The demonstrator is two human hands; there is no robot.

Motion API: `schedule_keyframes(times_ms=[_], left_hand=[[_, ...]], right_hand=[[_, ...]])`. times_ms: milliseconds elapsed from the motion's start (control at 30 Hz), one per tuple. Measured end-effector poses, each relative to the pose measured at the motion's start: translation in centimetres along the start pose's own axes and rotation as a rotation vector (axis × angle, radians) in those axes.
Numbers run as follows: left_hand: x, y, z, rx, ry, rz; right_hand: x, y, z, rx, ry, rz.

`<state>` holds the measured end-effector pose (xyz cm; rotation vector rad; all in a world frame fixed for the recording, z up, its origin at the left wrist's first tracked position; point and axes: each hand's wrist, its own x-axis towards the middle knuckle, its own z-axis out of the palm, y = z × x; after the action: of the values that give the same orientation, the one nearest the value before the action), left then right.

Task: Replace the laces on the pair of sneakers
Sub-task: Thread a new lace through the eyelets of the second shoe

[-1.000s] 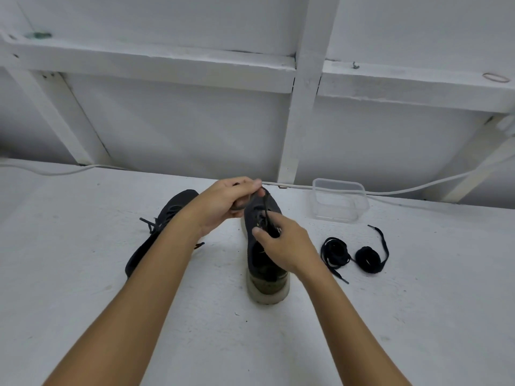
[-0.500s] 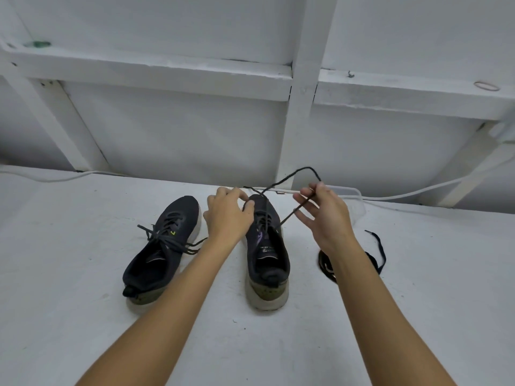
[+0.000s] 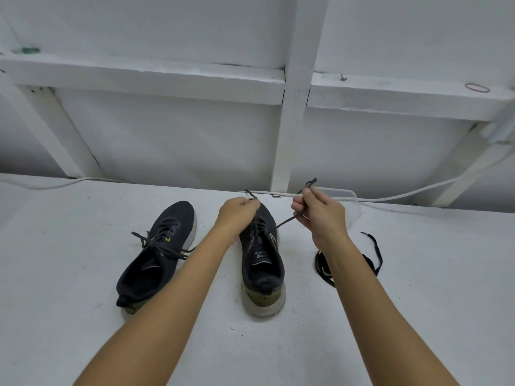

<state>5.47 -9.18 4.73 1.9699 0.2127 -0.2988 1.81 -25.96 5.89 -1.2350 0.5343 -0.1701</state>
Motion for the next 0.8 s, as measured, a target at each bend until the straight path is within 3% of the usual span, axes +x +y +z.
schedule_keyframes(times_ms=[67, 133, 300, 433, 633, 800], left_hand=[[-0.1, 1.0, -0.9, -0.198, -0.065, -0.047], [-0.3, 1.9, -1.8, -0.22, -0.074, 0.04], [-0.5, 3.4, -2.9, 0.023, -0.013, 0.351], [-1.1, 4.0, -3.2, 0.072, -0.168, 0.411], [-1.2, 2.1, -4.3, 0.235, -0.188, 0.382], [-0.8, 0.2, -5.9, 0.415, -0.105, 0.401]], right_hand=[[0.2, 0.1, 0.0, -0.105, -0.015, 0.015], [0.1, 0.1, 0.3, -0.274, -0.064, 0.019], [-0.8, -0.1, 2.0, -0.619, -0.302, -0.061], [-1.5, -1.3, 3.3, -0.755, -0.533, -0.114], [-0.8, -1.5, 2.5, -0.702, -0.526, -0.096], [0.0, -1.4, 0.5, -0.516, -0.369, -0.107]])
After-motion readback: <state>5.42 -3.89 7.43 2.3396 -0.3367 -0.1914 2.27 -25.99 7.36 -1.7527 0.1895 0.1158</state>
